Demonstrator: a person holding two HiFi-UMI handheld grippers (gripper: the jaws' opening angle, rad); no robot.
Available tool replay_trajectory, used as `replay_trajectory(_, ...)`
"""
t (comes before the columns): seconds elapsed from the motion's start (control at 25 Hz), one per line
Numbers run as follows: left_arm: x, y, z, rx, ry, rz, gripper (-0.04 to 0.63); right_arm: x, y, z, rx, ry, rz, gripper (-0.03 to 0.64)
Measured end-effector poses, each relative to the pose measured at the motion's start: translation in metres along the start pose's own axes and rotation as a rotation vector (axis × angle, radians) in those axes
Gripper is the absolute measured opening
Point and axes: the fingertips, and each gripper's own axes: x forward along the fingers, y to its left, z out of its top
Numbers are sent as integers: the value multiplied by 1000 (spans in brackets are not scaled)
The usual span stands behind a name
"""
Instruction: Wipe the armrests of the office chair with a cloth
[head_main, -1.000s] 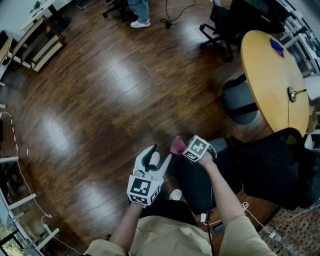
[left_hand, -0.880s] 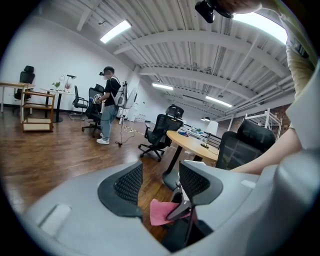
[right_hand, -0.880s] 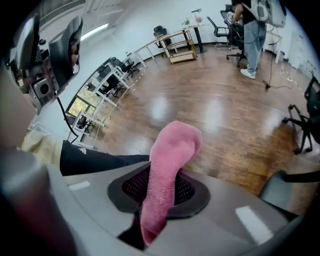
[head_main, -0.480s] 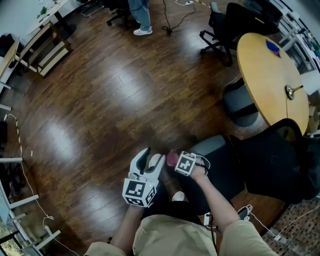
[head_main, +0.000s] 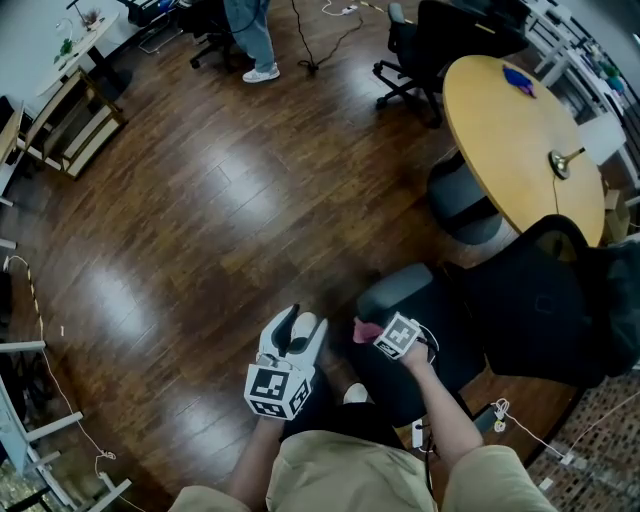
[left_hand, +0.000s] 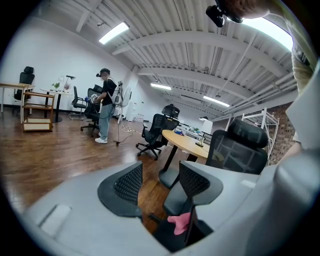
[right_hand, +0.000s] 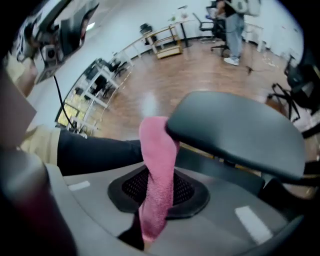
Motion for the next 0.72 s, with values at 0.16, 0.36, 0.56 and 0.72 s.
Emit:
replay_trajectory(0.16,12,-3,-1,0,15,-21,212,-26,-37,-9,233,-175,38,72)
replay_trajectory(0.36,29,-6,2,11,41,-45,212,-58,-95,-33,454,-288,6,72)
replay_trajectory(0.56,50,-2,10,33,65,-67,211,-86,-157,-61,632,-318,-89,72)
replay_trajectory(0.72,63,2,15,43,81,-87,210,-103,-191,-75,688,-263,-214,72)
